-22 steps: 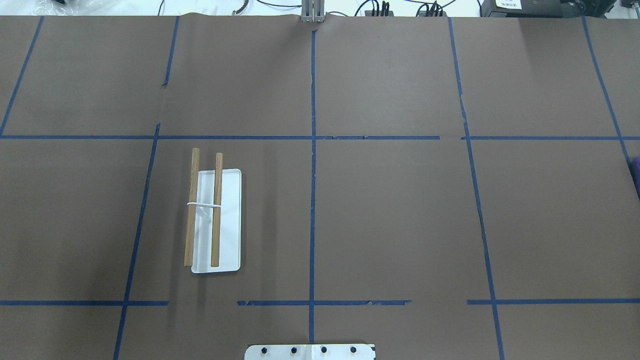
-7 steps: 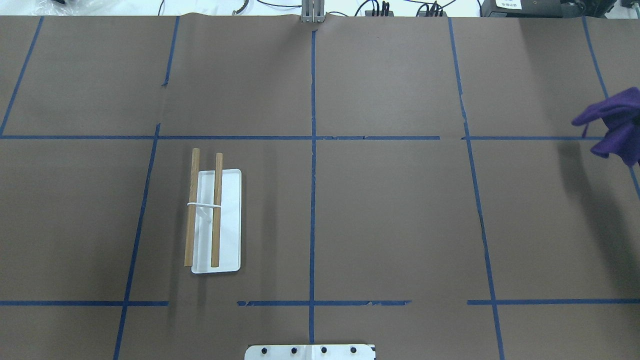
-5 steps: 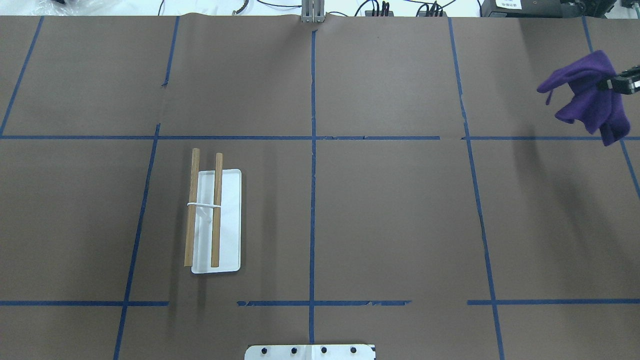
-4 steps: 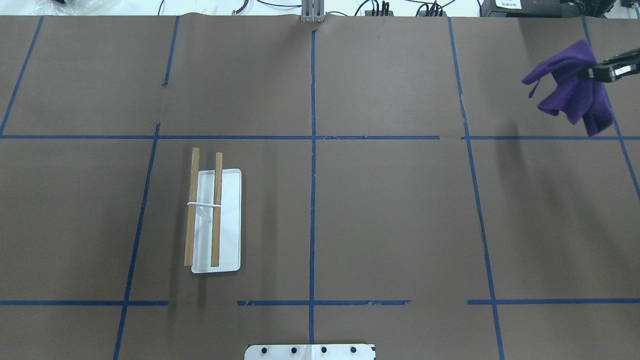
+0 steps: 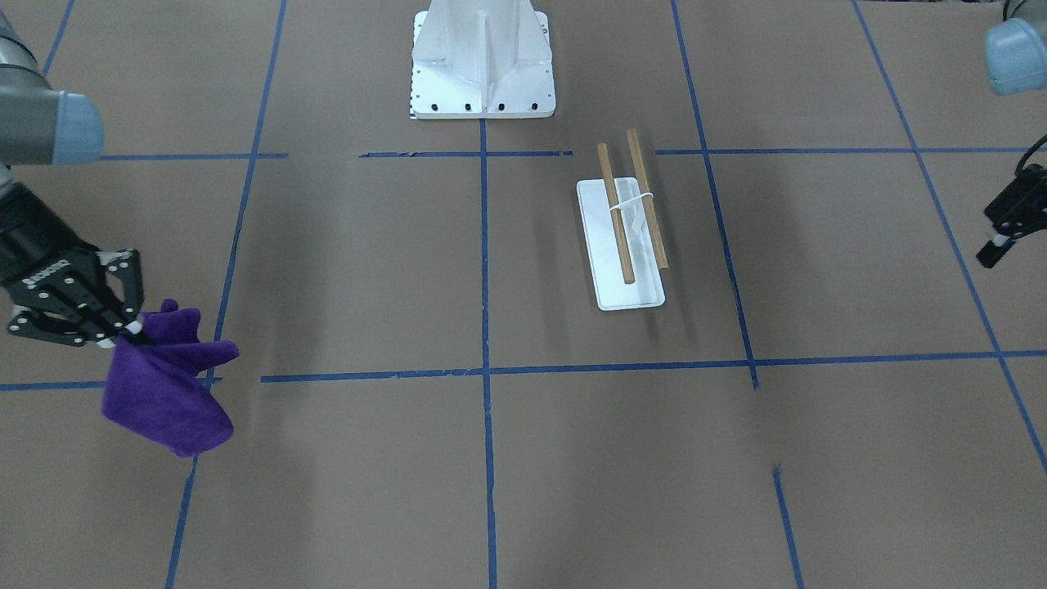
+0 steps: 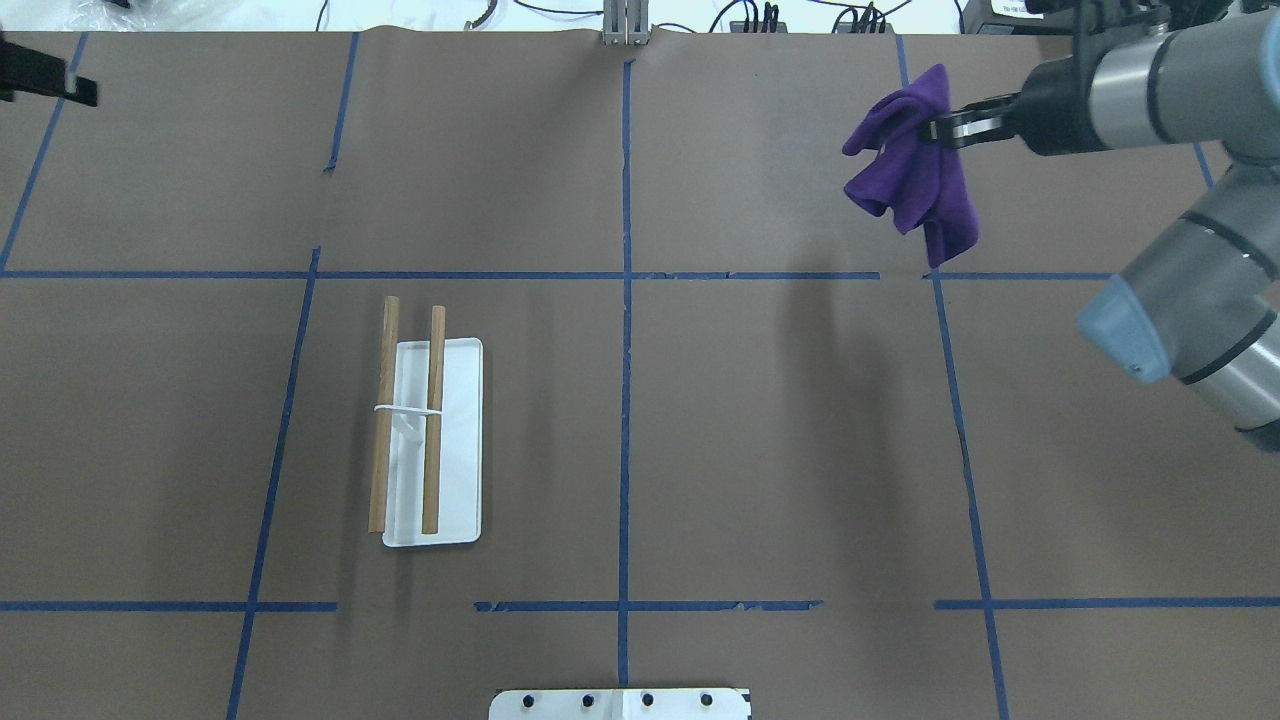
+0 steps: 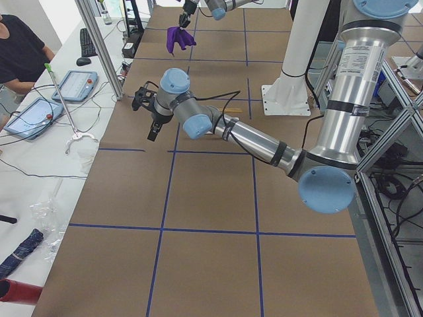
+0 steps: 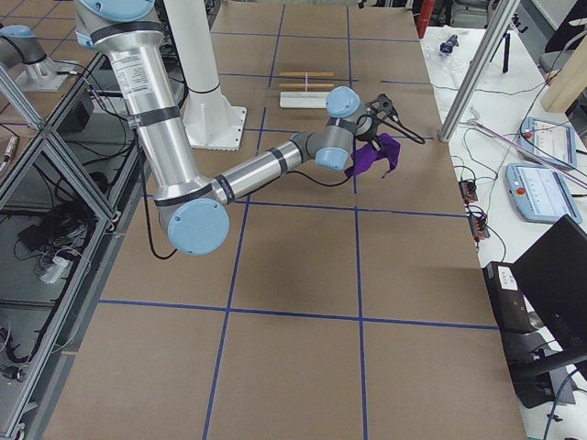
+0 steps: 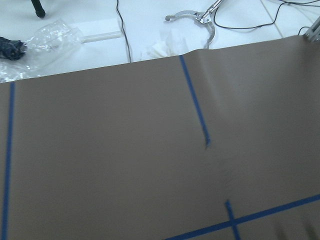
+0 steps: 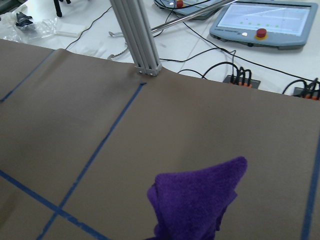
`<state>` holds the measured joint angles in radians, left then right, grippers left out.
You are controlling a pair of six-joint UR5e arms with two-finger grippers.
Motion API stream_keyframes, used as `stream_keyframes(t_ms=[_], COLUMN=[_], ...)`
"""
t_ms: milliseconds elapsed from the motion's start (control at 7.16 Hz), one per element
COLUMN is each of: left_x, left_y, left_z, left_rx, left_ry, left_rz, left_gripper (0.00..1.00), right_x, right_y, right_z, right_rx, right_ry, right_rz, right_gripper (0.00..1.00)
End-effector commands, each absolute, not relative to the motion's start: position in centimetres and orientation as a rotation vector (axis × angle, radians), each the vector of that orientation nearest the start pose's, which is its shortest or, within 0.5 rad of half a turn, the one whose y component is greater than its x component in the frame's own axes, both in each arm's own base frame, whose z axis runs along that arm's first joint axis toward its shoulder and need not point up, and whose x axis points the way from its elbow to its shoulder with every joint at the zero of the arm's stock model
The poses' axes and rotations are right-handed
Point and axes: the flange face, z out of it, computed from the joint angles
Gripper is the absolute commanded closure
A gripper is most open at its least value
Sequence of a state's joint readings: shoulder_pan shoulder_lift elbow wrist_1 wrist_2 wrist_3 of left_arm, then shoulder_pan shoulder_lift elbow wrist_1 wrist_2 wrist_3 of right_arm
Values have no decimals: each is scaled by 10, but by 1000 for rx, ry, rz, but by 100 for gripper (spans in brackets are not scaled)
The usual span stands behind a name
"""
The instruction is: Hang towel on rack
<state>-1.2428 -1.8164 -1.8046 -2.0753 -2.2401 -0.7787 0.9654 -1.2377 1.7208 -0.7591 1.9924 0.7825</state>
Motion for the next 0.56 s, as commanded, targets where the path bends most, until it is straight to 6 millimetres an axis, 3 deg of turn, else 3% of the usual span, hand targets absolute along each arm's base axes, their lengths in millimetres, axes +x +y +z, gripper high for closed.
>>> stream_keyframes(t_ms=[0,140,279,419], left_x=[215,258,276,277], left_y=[-573,-566,-560,-558], left_z=[259,231,206,191], left_rx=[318,194,103,45], left_ry=[1197,1263,1313,1368], left_rz=[-255,-338,-424,-505], left_gripper=[0,0,0,0], right_x=[-344,-368,-382,-388], right_y=[-503,-485,-464,-446], right_z=[248,222,195,175], right_rx=[816,826,861,910], right_ry=[-1160,-1208,-1252,-1274], right_rz=[-79,-24,-10,13], right_gripper=[100,100,100,100])
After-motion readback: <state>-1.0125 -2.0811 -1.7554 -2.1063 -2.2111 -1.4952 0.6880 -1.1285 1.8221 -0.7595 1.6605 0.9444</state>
